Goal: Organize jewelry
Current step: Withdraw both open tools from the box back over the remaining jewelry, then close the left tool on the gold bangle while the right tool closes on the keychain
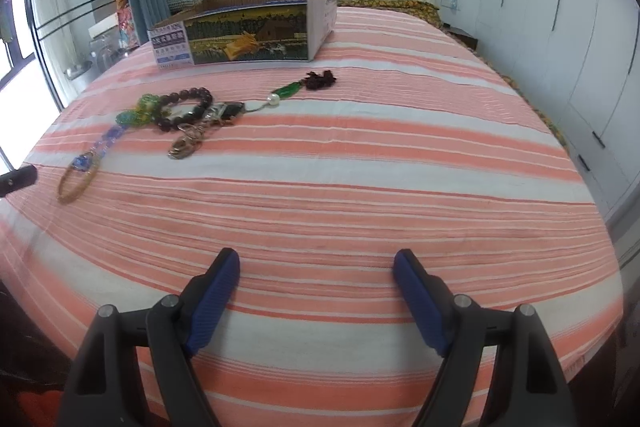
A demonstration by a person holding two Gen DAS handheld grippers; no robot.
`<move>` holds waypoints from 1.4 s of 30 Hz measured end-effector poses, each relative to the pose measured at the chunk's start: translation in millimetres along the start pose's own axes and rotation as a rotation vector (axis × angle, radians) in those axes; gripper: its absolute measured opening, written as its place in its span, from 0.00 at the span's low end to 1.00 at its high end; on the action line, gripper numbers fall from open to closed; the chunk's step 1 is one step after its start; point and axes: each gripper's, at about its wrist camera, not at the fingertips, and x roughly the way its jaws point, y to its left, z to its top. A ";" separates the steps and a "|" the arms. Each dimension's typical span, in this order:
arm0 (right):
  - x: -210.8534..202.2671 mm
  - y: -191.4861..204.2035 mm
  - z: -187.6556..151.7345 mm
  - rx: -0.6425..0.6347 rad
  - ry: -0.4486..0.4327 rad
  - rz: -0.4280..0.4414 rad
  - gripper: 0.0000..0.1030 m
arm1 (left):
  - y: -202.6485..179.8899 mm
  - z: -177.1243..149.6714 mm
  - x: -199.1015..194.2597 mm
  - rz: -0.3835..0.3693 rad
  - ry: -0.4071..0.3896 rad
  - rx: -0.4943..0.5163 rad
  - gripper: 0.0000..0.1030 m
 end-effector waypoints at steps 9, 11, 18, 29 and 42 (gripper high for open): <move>8.9 25.0 21.1 -0.013 0.016 0.103 0.79 | -6.8 4.2 19.2 0.029 0.042 0.025 0.93; 9.4 32.4 25.1 -0.027 0.010 0.114 0.79 | -9.2 3.8 23.4 0.035 0.050 0.035 0.93; 19.7 56.6 40.9 -0.088 0.003 0.144 0.79 | -11.9 2.6 34.3 0.063 0.077 0.040 0.93; 52.9 83.8 61.6 -0.127 0.057 0.162 0.79 | -13.1 3.3 47.3 0.092 0.106 0.037 0.95; 76.4 112.6 75.8 -0.192 0.062 0.088 0.79 | -14.3 3.1 50.2 0.093 0.097 0.023 0.98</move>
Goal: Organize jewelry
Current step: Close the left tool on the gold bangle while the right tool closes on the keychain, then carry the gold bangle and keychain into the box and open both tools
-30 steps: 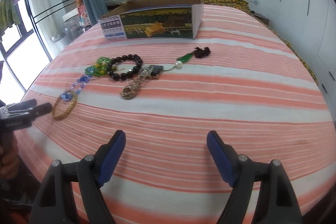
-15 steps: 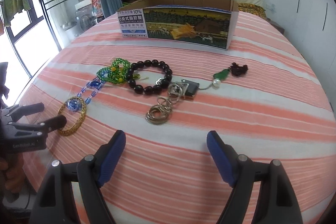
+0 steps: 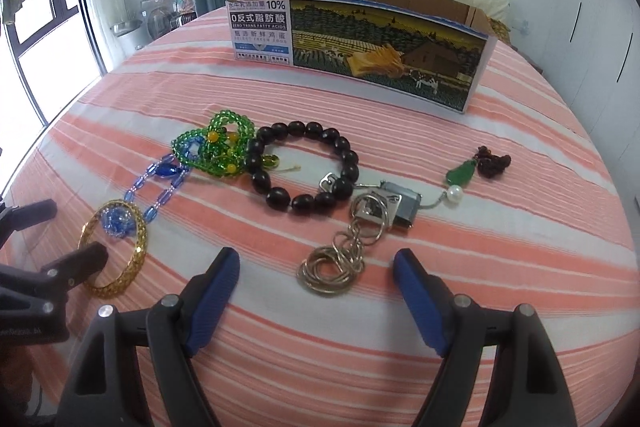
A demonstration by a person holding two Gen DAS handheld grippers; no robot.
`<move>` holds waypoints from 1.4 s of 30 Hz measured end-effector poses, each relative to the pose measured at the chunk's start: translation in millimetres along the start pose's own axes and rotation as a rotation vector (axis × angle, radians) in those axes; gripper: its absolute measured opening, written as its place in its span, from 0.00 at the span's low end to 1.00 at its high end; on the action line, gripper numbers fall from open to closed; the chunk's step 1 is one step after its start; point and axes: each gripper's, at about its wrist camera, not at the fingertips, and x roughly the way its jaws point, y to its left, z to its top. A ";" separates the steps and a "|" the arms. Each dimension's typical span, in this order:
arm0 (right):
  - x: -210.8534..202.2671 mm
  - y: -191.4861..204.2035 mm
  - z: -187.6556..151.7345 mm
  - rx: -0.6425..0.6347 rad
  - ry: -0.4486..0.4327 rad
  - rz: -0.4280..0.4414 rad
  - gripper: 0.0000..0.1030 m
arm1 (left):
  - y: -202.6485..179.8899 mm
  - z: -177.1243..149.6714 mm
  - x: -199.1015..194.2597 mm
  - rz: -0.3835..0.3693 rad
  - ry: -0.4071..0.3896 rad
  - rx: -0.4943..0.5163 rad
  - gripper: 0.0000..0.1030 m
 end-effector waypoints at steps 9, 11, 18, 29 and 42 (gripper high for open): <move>-6.7 -10.8 -1.0 0.055 -0.030 0.008 0.21 | -15.8 -4.7 -16.1 -0.061 -0.017 0.064 0.39; -13.5 -17.9 -3.2 0.081 -0.041 0.031 0.21 | -20.5 -5.2 -18.9 -0.087 -0.019 0.079 0.07; -56.3 -45.3 -1.8 0.118 -0.101 0.074 0.20 | 9.2 6.7 -20.8 -0.213 0.006 -0.095 0.03; -103.4 -76.2 14.6 0.145 -0.165 0.112 0.20 | 7.7 31.2 -56.1 -0.246 -0.070 -0.078 0.03; -154.2 -89.8 54.3 0.081 -0.251 0.125 0.20 | 7.1 76.2 -88.7 -0.260 -0.143 -0.033 0.03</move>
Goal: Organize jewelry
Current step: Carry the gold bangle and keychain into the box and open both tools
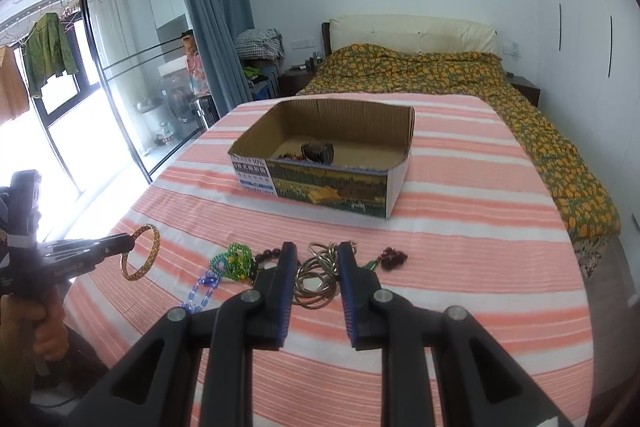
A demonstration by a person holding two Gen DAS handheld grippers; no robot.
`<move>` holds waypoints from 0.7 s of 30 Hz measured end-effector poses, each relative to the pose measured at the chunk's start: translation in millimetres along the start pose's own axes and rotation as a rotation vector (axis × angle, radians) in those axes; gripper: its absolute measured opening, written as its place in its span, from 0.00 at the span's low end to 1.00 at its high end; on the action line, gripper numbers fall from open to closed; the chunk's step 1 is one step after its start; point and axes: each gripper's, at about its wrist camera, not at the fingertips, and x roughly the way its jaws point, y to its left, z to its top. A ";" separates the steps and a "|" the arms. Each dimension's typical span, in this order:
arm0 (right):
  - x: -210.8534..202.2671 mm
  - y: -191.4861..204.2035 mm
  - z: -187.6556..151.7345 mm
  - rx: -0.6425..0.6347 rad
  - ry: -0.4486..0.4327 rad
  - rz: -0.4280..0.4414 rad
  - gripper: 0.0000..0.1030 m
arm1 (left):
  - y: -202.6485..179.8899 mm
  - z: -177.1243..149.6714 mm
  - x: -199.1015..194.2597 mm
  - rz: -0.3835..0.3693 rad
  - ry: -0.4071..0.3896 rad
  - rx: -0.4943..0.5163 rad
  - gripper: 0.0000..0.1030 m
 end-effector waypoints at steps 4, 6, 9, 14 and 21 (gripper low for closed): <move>-1.2 2.0 20.9 -0.034 -0.021 0.010 0.20 | -2.8 23.2 -3.9 -0.009 -0.016 0.002 0.03; -1.4 2.6 34.4 -0.049 -0.033 0.020 0.20 | -4.6 39.0 -4.8 -0.014 -0.021 0.008 0.03; -2.9 5.0 51.5 -0.067 -0.049 0.035 0.20 | -8.8 64.0 -3.1 -0.005 -0.031 0.028 0.03; 13.9 6.3 92.5 -0.097 -0.050 0.068 0.20 | -17.6 111.3 11.1 0.009 -0.040 0.072 0.03; 92.0 -2.2 146.3 -0.129 0.029 0.073 0.20 | -27.3 183.8 68.7 0.031 -0.026 0.120 0.03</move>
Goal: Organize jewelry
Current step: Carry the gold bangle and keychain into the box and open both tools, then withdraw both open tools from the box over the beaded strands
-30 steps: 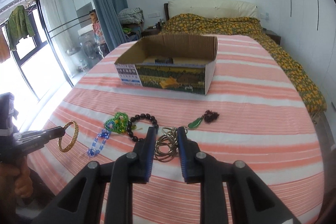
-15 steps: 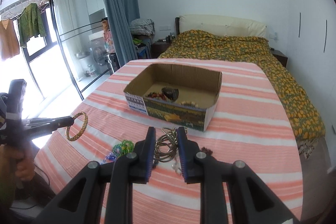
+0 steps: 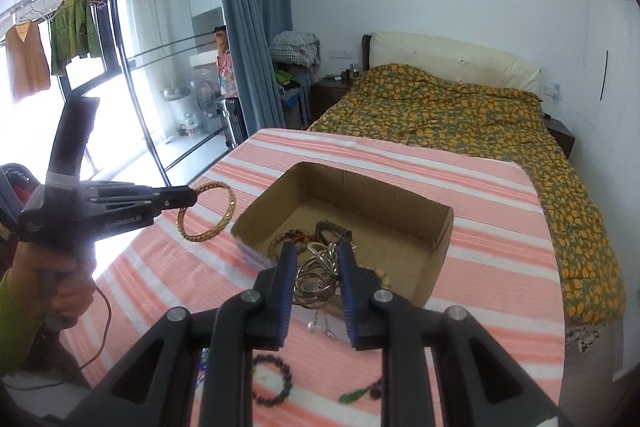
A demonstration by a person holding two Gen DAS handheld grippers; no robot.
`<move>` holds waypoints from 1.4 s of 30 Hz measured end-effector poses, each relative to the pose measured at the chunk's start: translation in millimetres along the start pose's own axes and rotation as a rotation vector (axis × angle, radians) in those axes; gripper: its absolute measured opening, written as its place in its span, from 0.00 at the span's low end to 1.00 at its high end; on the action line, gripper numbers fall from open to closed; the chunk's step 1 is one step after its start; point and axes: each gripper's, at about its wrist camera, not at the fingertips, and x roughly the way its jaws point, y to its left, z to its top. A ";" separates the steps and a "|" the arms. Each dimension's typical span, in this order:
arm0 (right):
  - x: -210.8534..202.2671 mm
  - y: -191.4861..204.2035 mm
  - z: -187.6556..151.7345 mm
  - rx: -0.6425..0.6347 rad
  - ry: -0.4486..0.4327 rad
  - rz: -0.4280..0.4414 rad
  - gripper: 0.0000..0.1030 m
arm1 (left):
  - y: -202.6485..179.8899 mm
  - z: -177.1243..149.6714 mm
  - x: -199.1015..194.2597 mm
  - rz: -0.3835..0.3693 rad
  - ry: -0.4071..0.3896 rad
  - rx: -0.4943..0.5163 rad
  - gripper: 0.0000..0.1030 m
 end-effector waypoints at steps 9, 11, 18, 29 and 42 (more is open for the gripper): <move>116.4 -44.8 45.7 0.016 0.115 -0.040 0.21 | 4.2 55.2 107.8 0.049 0.084 0.016 0.03; 133.1 -50.3 46.5 0.028 0.130 -0.045 0.21 | 4.3 59.6 127.1 0.054 0.109 0.019 0.03; 166.0 -67.4 39.8 0.066 0.146 -0.076 0.37 | 8.8 56.0 184.2 0.079 0.190 0.019 0.05; 103.2 -60.1 5.3 0.071 0.091 -0.089 0.60 | 11.7 28.9 139.6 0.116 0.137 0.025 0.75; -21.9 -5.6 -179.5 0.078 0.093 -0.247 0.60 | 26.7 -137.7 -10.4 0.167 0.085 0.045 0.87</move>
